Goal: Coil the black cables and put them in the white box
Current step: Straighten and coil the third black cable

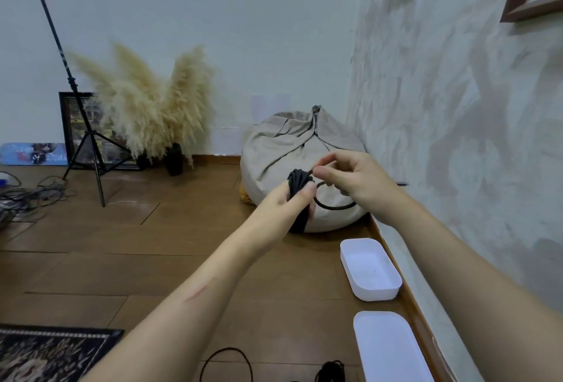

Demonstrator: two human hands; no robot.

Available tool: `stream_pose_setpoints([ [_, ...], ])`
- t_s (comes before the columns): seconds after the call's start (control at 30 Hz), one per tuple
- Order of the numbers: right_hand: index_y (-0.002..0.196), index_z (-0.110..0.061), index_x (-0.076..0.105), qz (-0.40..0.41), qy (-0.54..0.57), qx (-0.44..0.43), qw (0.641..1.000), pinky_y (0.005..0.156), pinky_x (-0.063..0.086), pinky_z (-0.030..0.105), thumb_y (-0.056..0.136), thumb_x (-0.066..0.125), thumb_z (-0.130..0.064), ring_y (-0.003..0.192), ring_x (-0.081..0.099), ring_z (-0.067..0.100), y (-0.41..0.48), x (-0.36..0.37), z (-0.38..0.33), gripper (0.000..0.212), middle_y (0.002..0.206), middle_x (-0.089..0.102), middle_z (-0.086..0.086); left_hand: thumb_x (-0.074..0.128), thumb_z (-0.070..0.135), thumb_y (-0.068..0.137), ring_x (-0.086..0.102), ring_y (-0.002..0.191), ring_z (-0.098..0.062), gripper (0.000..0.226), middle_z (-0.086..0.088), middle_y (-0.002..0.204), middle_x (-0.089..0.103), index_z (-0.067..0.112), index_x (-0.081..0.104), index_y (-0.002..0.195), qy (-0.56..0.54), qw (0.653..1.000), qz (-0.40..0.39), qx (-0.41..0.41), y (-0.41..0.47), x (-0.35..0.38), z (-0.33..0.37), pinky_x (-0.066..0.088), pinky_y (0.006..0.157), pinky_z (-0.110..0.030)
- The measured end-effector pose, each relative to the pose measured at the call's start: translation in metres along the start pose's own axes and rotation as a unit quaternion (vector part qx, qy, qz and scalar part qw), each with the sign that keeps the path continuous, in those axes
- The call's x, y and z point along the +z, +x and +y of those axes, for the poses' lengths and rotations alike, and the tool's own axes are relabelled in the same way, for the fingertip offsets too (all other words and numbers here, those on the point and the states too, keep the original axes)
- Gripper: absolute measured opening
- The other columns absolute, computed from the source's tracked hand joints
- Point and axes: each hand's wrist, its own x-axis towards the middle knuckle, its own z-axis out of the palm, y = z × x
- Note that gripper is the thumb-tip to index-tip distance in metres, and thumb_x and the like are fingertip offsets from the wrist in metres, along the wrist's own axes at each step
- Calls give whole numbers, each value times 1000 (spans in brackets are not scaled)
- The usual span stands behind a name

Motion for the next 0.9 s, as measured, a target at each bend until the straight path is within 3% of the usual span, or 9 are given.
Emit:
stream_pose_setpoints([
  [0.1, 92, -12, 71, -5, 45, 43, 998, 49, 27, 22, 93, 71, -24, 52, 33, 10, -1, -4, 7, 11, 61, 43, -3, 46, 50, 98, 57, 81, -14, 42, -1, 82, 61, 10, 58, 101, -47, 999, 0, -13, -1, -4, 5, 44, 78, -29],
  [0.2, 89, -10, 71, -16, 91, 83, 992, 51, 21, 25, 93, 69, -23, 55, 26, 12, -1, -7, 8, 14, 61, 36, -5, 47, 51, 95, 57, 78, -14, 43, 1, 81, 61, 9, 58, 102, -50, 998, 16, -22, 1, -8, 3, 45, 76, -26],
  [0.4, 101, -9, 61, -123, 167, 173, 963, 53, 33, 21, 103, 54, -20, 55, 35, 11, -1, -10, -5, 13, 67, 44, -2, 48, 70, 86, 56, 77, -19, 66, -2, 81, 59, 5, 57, 98, 33, 995, 89, -28, 0, -19, -5, 44, 77, -41],
  [0.5, 102, -13, 67, -94, 52, 121, 987, 53, 22, 22, 101, 58, -28, 54, 28, 9, 1, -9, -15, 18, 68, 42, -5, 49, 63, 90, 58, 80, -19, 57, 2, 81, 61, 7, 58, 97, 32, 995, 89, -23, -1, -20, -2, 47, 81, -47],
  [0.57, 99, -19, 74, -54, -7, 65, 996, 54, 26, 18, 95, 66, -35, 54, 34, 5, 2, -6, -20, 18, 67, 45, -6, 51, 61, 91, 58, 80, -19, 55, 3, 80, 61, 7, 58, 98, 13, 997, 71, -15, -2, -18, 4, 48, 82, -49],
  [0.7, 100, -19, 77, -6, 59, 17, 998, 55, 30, 19, 91, 72, -30, 56, 37, 4, 6, 0, -18, 16, 68, 45, -1, 48, 45, 99, 56, 80, -16, 48, -3, 83, 58, -1, 55, 106, -44, 998, 30, 15, -6, -8, 18, 46, 75, -32],
  [0.9, 104, -18, 75, -29, 201, 10, 979, 56, 24, 24, 84, 68, -32, 62, 36, 9, 9, 6, -9, 26, 77, 52, 1, 41, 39, 103, 57, 80, -17, 36, -5, 82, 58, 6, 55, 104, -102, 994, -8, 40, -9, -1, 38, 47, 74, -28],
])
